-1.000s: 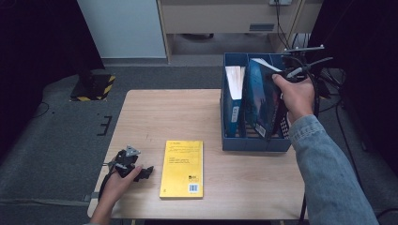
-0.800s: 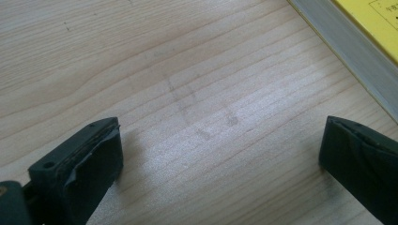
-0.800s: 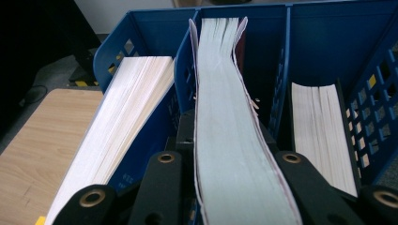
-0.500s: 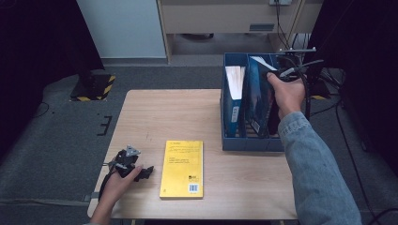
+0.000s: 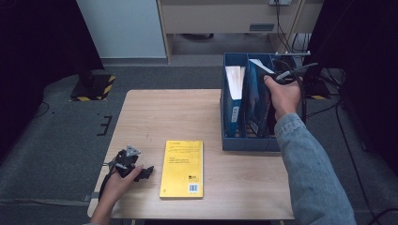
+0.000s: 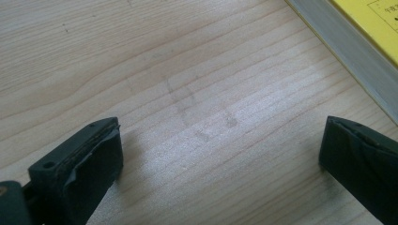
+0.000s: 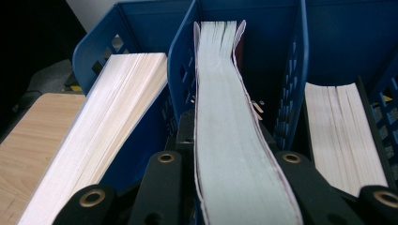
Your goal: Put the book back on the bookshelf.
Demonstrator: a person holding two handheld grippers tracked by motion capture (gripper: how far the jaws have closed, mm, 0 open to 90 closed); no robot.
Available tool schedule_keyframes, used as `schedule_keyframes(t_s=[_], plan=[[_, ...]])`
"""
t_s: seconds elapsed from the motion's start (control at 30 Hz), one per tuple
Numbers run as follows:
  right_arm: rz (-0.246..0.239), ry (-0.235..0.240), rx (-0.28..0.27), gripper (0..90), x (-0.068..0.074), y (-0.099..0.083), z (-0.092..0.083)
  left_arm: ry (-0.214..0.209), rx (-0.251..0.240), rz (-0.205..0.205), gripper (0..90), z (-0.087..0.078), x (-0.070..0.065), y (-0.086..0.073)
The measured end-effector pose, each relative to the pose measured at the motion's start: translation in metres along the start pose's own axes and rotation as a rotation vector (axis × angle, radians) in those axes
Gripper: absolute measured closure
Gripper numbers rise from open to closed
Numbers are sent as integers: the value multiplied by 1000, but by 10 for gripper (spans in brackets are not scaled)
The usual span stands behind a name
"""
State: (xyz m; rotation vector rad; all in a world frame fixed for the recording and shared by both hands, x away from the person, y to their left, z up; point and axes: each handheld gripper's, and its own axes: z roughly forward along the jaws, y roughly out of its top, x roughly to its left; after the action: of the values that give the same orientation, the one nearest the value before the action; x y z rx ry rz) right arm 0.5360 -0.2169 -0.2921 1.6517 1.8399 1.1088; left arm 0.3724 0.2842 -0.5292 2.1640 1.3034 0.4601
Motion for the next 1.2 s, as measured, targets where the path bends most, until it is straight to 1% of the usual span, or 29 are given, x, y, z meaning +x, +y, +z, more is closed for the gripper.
schedule_keyframes(t_s=[0.07,0.1,0.27,0.43,0.7,0.73,1.03,1.2], plan=[[6,3,-6,729,0,-1,2,-1,0,0,0,0,0,0],[-5,9,4,729,0,-3,4,-2,-1,2,0,0,0,0],[-1,14,7,729,1,-5,7,-2,-3,1,0,0,0,0],[5,9,7,729,-1,-8,9,-3,-2,0,0,1,0,1],[-12,6,13,729,2,-10,12,-3,-3,0,0,1,0,1],[-20,4,15,729,2,-11,12,-3,-3,0,0,1,0,1],[-10,7,19,728,3,-14,17,-4,-3,2,0,1,0,1],[-16,11,22,727,1,-17,18,-5,-2,3,0,1,0,1]])
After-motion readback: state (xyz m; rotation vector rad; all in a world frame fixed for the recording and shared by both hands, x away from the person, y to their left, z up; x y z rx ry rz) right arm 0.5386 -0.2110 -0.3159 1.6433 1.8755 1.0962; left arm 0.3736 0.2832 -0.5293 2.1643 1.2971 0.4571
